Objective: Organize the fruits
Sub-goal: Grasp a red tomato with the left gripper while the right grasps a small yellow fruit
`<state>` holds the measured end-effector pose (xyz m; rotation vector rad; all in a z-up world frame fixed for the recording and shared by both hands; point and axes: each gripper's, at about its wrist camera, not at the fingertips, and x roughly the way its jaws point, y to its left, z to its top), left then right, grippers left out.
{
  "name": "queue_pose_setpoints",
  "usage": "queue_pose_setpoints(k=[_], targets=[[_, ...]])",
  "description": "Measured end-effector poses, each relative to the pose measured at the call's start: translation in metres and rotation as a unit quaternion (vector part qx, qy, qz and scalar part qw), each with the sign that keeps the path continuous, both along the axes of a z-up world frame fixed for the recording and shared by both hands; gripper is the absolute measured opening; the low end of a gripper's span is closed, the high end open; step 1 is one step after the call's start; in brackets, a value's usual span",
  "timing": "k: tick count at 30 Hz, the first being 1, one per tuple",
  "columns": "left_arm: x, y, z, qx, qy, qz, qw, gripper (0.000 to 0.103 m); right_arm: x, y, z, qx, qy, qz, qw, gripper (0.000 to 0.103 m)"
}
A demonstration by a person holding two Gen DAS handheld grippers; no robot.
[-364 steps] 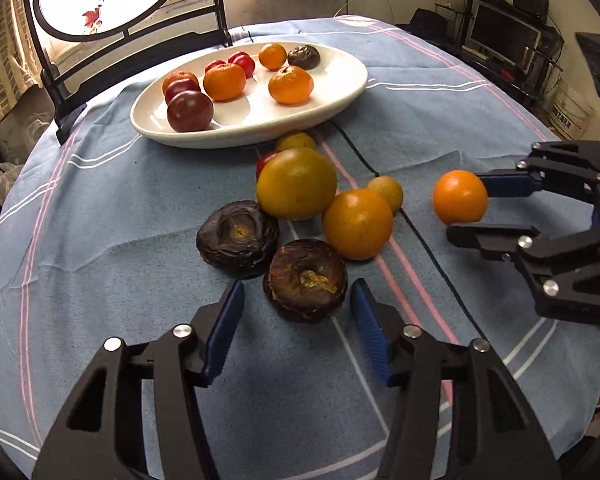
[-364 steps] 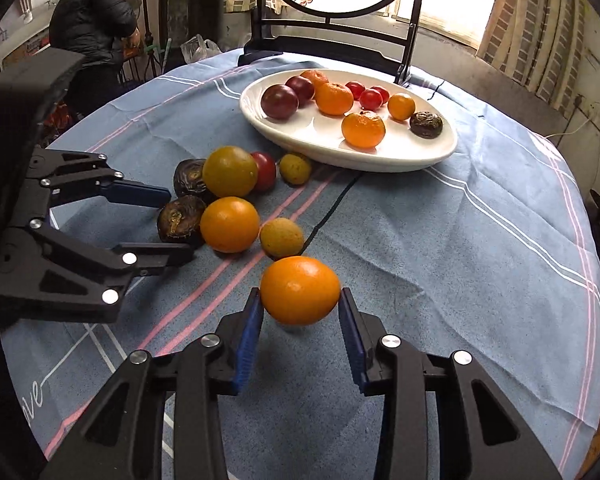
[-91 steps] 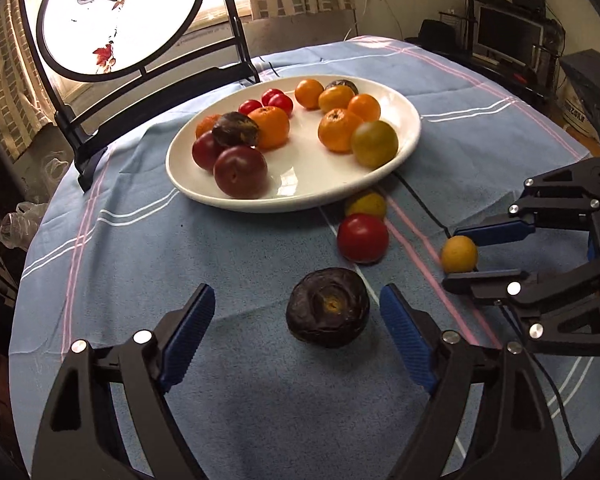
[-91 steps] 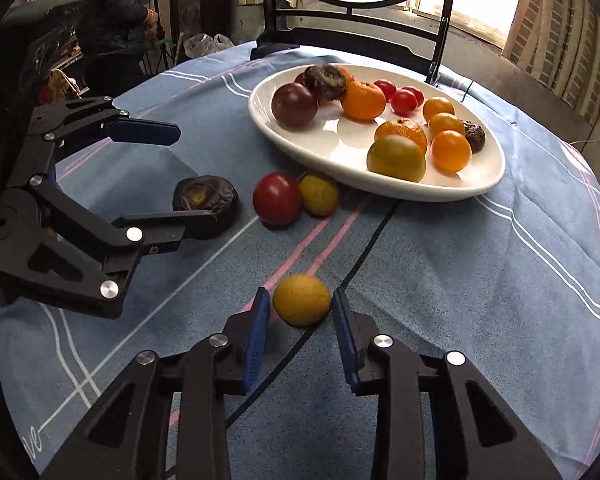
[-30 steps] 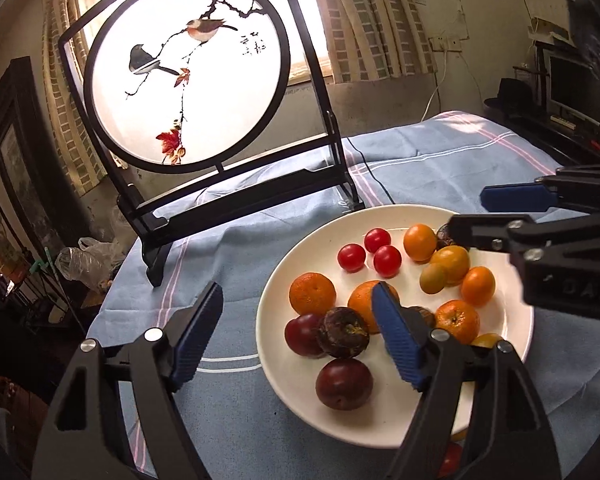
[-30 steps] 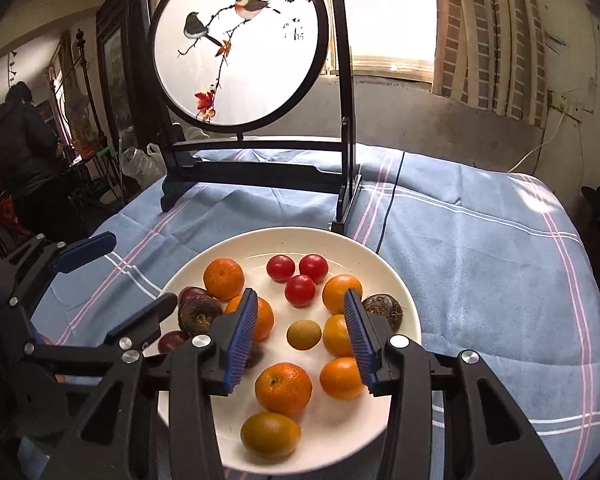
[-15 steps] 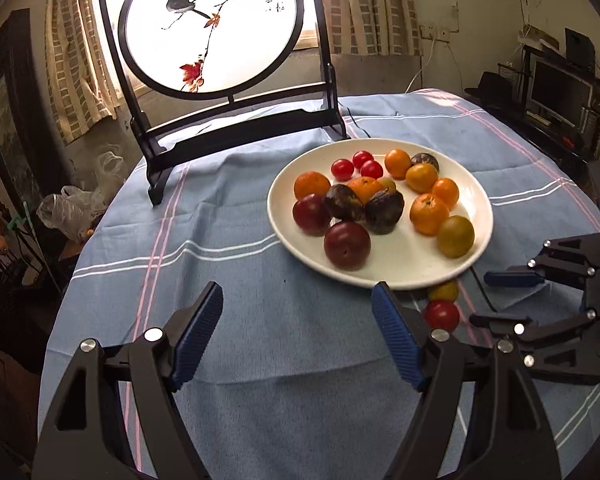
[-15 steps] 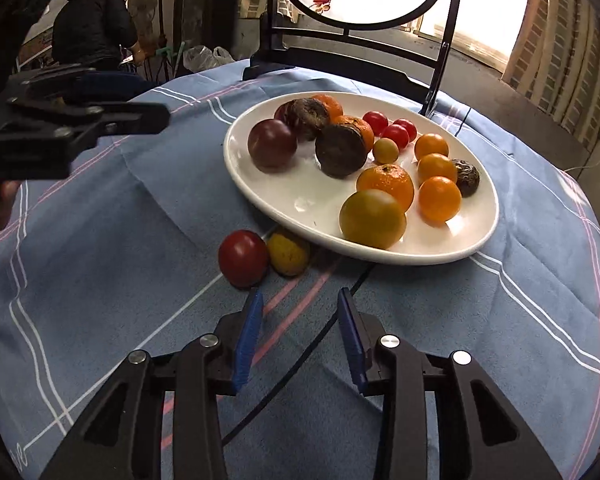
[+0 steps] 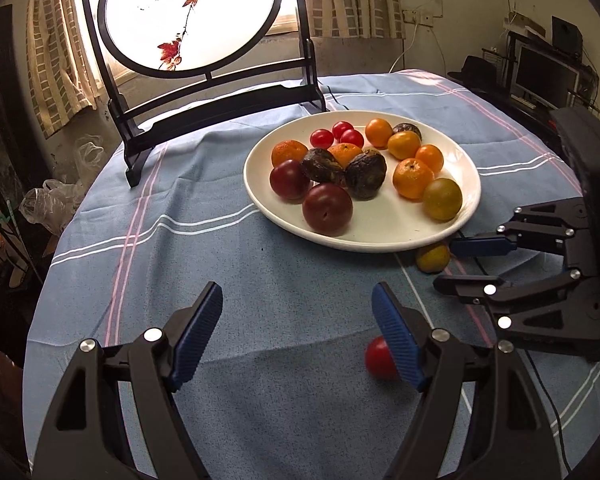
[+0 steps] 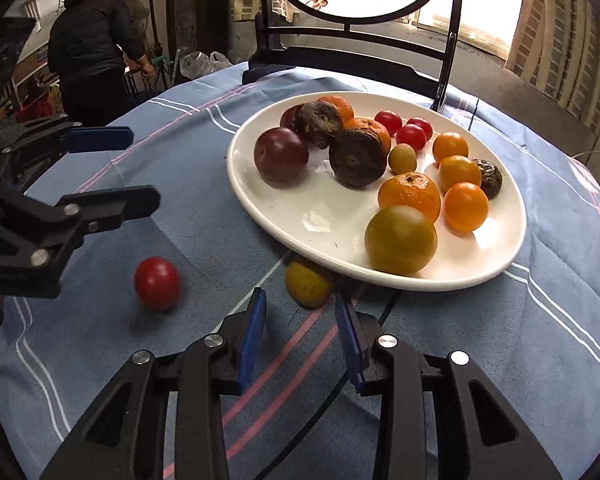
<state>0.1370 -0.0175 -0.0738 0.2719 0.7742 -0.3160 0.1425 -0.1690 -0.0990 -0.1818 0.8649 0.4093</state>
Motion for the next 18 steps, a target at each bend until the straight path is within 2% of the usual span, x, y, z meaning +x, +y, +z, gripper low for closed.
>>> queue_pose_setpoints(k=[1,4,8,11,13,14,15,16,17,18], targets=[[-0.001,0.001,-0.001,0.002,0.001,-0.001,1.0000,0.075,0.004,0.001,-0.003,-0.001,0.001,-0.004,1.000,0.036],[-0.006,0.001,-0.003,0.001,0.010,-0.014,0.9999,0.075,0.007,0.001,-0.004,0.003,0.000,-0.006,1.000,0.027],[-0.022,-0.004,-0.008,-0.015,0.030,-0.053,0.9980,0.075,-0.016,-0.009,0.003,0.005,-0.005,0.003,1.000,0.027],[-0.034,-0.018,-0.022,-0.009,0.049,-0.080,0.9955,0.074,-0.033,-0.023,0.005,0.009,-0.004,-0.005,1.000,0.027],[-0.037,-0.028,-0.032,0.000,0.060,-0.093,0.9939,0.068,-0.041,-0.030,0.004,0.018,0.001,-0.009,1.000,0.027],[-0.036,-0.032,-0.036,0.006,0.066,-0.094,0.9933,0.059,-0.044,-0.033,0.004,0.018,0.002,-0.011,1.000,0.027],[-0.034,-0.034,-0.041,0.009,0.075,-0.094,0.9927,0.043,-0.048,-0.034,0.003,0.017,0.001,-0.013,1.000,0.027],[-0.032,-0.035,-0.045,0.011,0.085,-0.090,0.9923,0.036,-0.050,-0.035,0.003,0.019,0.000,-0.015,1.000,0.027],[-0.030,-0.034,-0.044,0.004,0.084,-0.087,0.9927,0.031,-0.052,-0.036,0.004,0.022,0.000,-0.016,1.000,0.027],[-0.030,-0.032,-0.043,0.002,0.084,-0.083,0.9930,0.031,-0.055,-0.037,0.004,0.024,-0.001,-0.015,1.000,0.027]])
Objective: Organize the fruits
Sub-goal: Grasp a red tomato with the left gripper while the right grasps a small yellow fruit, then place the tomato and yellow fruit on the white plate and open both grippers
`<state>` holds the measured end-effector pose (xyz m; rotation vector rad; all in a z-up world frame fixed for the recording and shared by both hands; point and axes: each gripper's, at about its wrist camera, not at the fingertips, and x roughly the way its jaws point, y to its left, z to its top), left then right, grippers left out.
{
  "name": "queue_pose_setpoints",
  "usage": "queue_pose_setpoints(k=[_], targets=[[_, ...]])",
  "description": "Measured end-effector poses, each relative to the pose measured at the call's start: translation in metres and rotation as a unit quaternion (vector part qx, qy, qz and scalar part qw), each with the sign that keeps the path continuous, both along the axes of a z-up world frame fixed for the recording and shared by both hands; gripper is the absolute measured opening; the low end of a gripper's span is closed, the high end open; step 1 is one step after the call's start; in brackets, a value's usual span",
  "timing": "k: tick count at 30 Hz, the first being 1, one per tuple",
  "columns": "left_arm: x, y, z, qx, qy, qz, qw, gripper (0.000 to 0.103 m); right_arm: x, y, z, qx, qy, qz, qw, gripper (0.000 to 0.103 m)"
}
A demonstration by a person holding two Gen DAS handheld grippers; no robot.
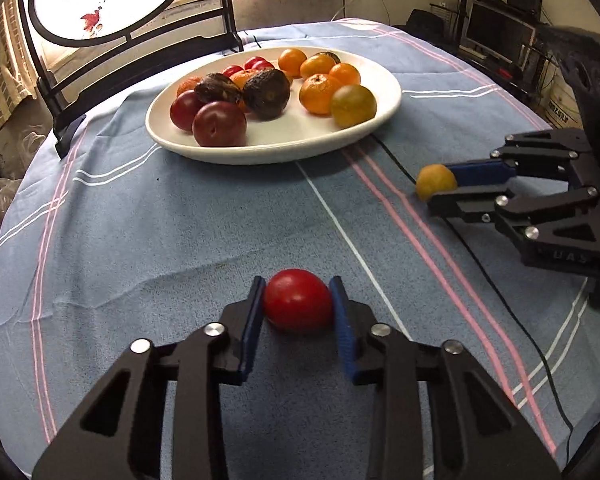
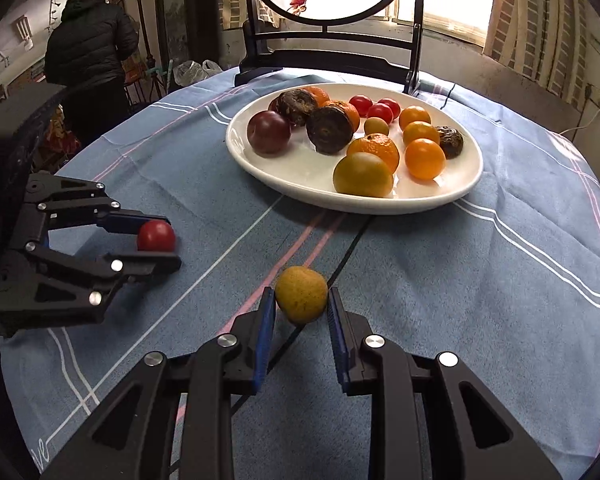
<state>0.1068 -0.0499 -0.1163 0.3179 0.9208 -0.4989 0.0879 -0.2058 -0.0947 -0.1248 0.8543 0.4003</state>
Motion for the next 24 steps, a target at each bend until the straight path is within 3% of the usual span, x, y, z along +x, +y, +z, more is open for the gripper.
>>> queue_pose_setpoints(k=[6,9,16,20,24], targets=[[-0.016,0.003,0.025,-0.007,-0.035,0.006,0.9994,0.031,-0.020,0.001,0.011,0.011,-0.015,0.002,1.000,0.026],[-0.021,-0.002,0.046,-0.001,-0.075,0.019,0.9970,0.031,-0.029,0.005,0.025,0.014,-0.033,0.006,0.999,0.026],[-0.005,-0.026,0.121,-0.022,-0.179,0.071,0.9811,0.031,-0.029,0.007,0.102,0.032,-0.125,-0.005,0.992,0.026],[0.010,-0.035,0.149,-0.040,-0.198,0.087,0.9756,0.031,-0.017,0.003,0.135,0.039,-0.157,-0.015,0.987,0.026],[0.027,-0.038,0.157,-0.044,-0.203,0.102,0.9729,0.031,0.000,-0.001,0.150,0.042,-0.168,-0.025,0.985,0.026]])
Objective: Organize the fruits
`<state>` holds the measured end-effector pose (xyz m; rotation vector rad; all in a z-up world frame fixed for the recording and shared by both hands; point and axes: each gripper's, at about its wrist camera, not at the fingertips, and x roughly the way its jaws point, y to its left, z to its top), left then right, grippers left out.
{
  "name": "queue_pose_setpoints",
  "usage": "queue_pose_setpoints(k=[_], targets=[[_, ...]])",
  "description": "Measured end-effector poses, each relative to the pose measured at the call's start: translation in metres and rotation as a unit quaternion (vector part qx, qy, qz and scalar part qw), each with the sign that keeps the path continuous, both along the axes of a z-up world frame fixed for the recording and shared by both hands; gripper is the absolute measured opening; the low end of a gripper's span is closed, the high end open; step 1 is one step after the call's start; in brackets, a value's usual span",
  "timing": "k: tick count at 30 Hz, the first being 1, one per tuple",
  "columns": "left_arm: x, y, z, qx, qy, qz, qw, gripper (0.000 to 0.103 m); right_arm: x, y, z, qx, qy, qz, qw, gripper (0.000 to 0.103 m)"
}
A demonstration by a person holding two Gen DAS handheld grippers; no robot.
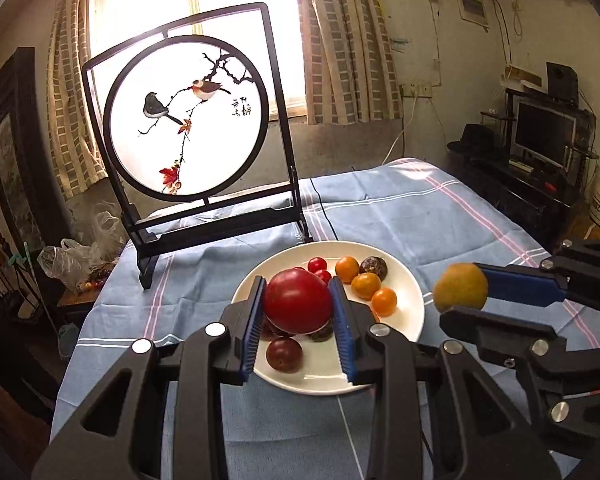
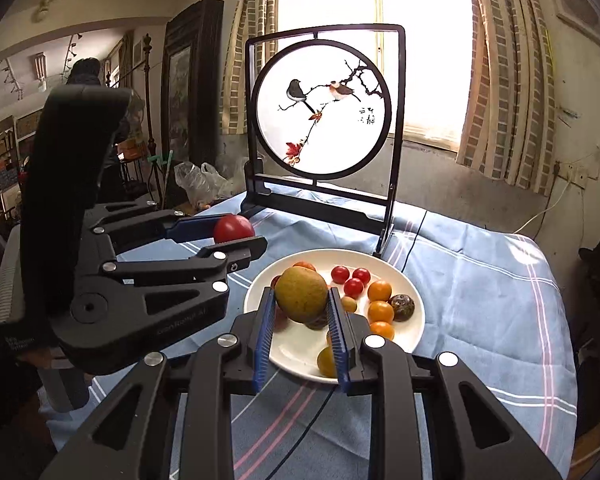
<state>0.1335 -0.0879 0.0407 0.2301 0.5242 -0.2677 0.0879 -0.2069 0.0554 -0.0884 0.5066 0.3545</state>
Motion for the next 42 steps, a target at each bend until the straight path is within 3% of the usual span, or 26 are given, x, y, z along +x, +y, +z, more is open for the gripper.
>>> queue_pose_setpoints(k=[7,16,23,28,31,32,33,35,37,39,42], targets=[[0.036,0.000,-0.020,0.009,0.023,0.023,0.9994,0.031,0.036,-0.001,-0.008,-0.002,0.020,-0.007,1.000,0.026],[0.078,-0.004,-0.045,0.023,0.048,0.031,0.9981,0.031,0.096,-0.001,-0.043,-0.010,0.067,-0.027,0.997,0.026],[0.099,-0.007,-0.074,0.032,0.075,0.027,0.9963,0.031,0.136,-0.011,-0.074,0.007,0.110,-0.044,0.993,0.026],[0.108,-0.009,-0.081,0.033,0.081,0.031,0.9957,0.031,0.150,-0.008,-0.081,0.008,0.117,-0.050,0.992,0.026],[0.108,-0.010,-0.083,0.042,0.077,0.037,0.9955,0.031,0.151,-0.005,-0.080,-0.002,0.114,-0.056,0.992,0.041],[0.108,-0.010,-0.083,0.047,0.074,0.038,0.9954,0.034,0.148,-0.005,-0.077,0.000,0.106,-0.057,0.993,0.045],[0.106,-0.008,-0.082,0.048,0.072,0.039,0.9955,0.049,0.143,-0.007,-0.073,0.007,0.101,-0.051,0.994,0.047],[0.100,-0.002,-0.076,0.040,0.058,0.044,0.9966,0.066,0.131,-0.013,-0.061,0.016,0.081,-0.059,0.995,0.057],[0.091,0.004,-0.067,0.030,0.042,0.044,0.9977,0.068,0.114,-0.020,-0.048,0.029,0.059,-0.061,0.996,0.060],[0.078,0.011,-0.057,0.024,0.024,0.050,0.9982,0.083,0.093,-0.026,-0.036,0.034,0.033,-0.068,0.997,0.069],[0.053,0.021,-0.039,0.005,-0.020,0.057,0.9981,0.096,0.054,-0.030,-0.028,0.024,-0.018,-0.091,0.995,0.083]])
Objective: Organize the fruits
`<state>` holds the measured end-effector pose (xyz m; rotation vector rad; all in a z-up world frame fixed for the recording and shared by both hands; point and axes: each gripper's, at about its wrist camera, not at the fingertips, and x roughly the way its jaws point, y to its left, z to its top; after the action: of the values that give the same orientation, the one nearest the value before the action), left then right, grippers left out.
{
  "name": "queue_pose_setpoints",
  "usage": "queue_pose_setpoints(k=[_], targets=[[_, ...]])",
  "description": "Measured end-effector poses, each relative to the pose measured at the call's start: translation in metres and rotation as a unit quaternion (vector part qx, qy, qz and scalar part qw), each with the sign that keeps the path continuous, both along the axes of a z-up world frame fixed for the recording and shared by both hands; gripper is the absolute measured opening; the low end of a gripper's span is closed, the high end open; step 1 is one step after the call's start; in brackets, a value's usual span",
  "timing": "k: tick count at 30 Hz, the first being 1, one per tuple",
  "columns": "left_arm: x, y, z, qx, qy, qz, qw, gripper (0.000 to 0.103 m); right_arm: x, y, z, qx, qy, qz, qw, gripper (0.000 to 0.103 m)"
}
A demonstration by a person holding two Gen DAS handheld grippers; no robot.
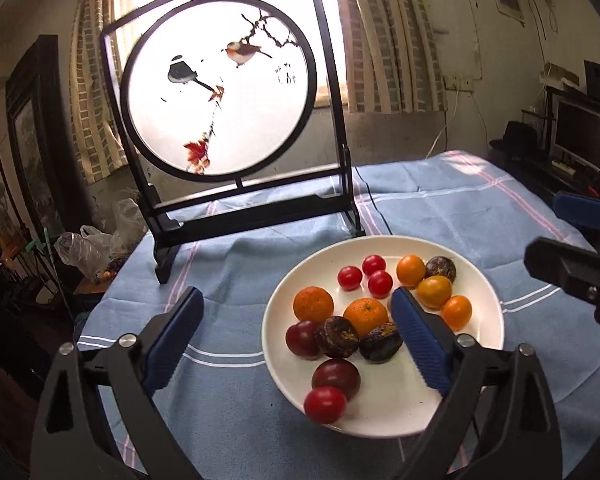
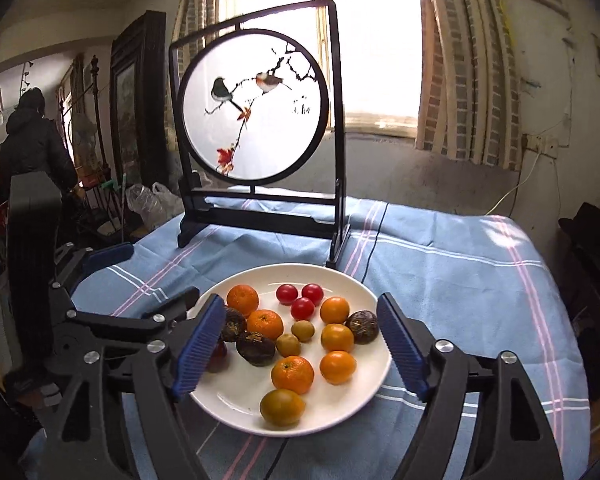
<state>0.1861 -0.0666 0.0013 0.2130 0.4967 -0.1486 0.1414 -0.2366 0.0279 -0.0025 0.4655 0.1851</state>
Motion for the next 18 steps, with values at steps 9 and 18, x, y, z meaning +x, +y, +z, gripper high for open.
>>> queue_pose_setpoints(k=[9,18], targets=[[-0.060,0.011,0.010,-0.016,-0.044,-0.004,0.9989,0.098,-0.068,0.014,-0.024,-0.046,-0.057,-0.045,0.996,0.090],[-0.059,0.025,-0.008,-0.053,-0.038,0.023,0.9976,0.098,-0.068,0.009,-0.047,0.005,-0.051,-0.061,0.997,0.091]])
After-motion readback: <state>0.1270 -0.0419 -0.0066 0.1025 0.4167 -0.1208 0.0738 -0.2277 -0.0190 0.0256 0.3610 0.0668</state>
